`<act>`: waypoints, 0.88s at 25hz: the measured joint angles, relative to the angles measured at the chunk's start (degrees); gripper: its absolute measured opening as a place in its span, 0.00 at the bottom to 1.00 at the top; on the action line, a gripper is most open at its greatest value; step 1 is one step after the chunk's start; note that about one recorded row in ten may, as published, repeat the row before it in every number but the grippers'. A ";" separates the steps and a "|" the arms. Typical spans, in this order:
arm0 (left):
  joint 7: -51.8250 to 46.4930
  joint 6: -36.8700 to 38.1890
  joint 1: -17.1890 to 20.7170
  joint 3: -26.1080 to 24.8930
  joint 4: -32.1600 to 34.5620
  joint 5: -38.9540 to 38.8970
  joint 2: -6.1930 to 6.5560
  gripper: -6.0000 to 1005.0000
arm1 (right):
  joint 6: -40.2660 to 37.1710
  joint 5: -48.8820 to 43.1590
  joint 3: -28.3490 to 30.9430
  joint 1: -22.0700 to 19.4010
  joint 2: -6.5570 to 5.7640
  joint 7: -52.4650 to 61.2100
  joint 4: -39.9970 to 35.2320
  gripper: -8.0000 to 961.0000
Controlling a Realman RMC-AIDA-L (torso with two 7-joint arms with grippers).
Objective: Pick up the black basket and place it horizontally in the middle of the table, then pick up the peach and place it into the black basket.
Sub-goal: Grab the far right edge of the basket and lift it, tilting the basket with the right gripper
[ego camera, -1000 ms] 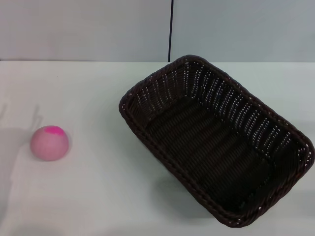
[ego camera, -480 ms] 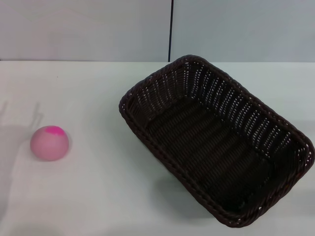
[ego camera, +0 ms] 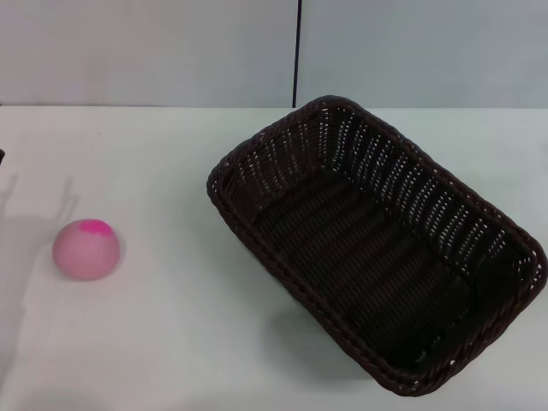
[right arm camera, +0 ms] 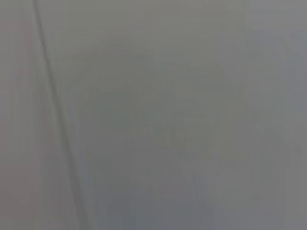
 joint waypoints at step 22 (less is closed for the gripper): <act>0.05 -0.10 1.41 0.88 -0.21 0.08 -0.18 0.80 | -13.43 -50.86 -19.74 28.36 -6.36 59.35 -14.89 0.74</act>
